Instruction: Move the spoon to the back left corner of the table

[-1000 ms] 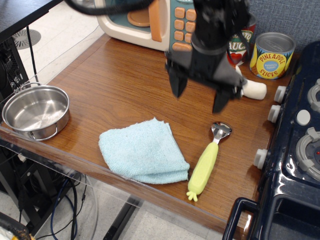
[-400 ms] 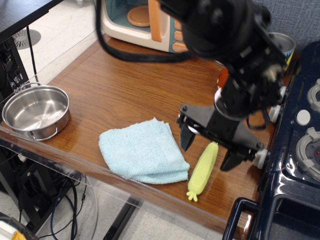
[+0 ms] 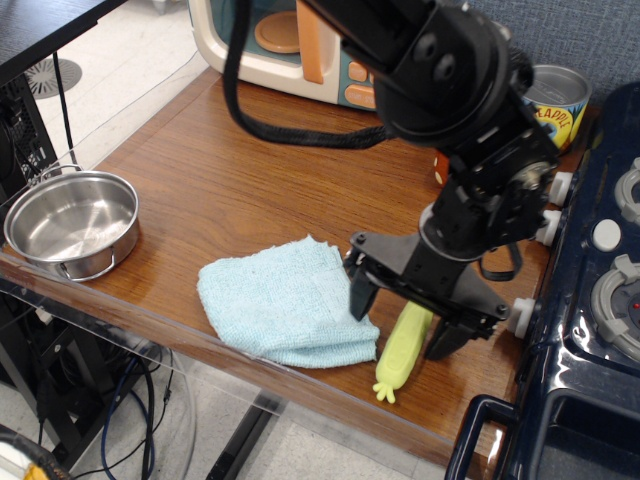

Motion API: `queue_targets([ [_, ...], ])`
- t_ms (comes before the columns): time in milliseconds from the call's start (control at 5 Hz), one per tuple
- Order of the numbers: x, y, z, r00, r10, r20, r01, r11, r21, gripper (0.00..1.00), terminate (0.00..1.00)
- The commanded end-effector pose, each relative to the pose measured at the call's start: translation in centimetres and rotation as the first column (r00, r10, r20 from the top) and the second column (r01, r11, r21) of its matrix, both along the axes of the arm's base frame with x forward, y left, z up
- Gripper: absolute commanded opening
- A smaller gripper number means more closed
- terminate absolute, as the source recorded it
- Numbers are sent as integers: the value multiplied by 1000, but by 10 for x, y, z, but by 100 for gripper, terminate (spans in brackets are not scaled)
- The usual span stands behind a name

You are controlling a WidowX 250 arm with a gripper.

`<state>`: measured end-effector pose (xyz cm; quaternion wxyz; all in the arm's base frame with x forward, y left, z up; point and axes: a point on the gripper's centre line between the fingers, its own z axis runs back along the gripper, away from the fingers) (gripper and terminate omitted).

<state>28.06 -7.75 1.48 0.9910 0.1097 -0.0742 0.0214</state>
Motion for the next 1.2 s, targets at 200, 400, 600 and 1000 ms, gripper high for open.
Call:
queue_targets([
  [200,7,-4,5,998,-22,58,24,999,-32,0,0],
  [400,6,-4,6,998,-25,64,27,999,-33,0,0],
  [600,8,-6,16,996,-39,82,42,999,-34,0,0],
  [1000,16,12,74,976,144,164,-119,981,-155,0,0],
])
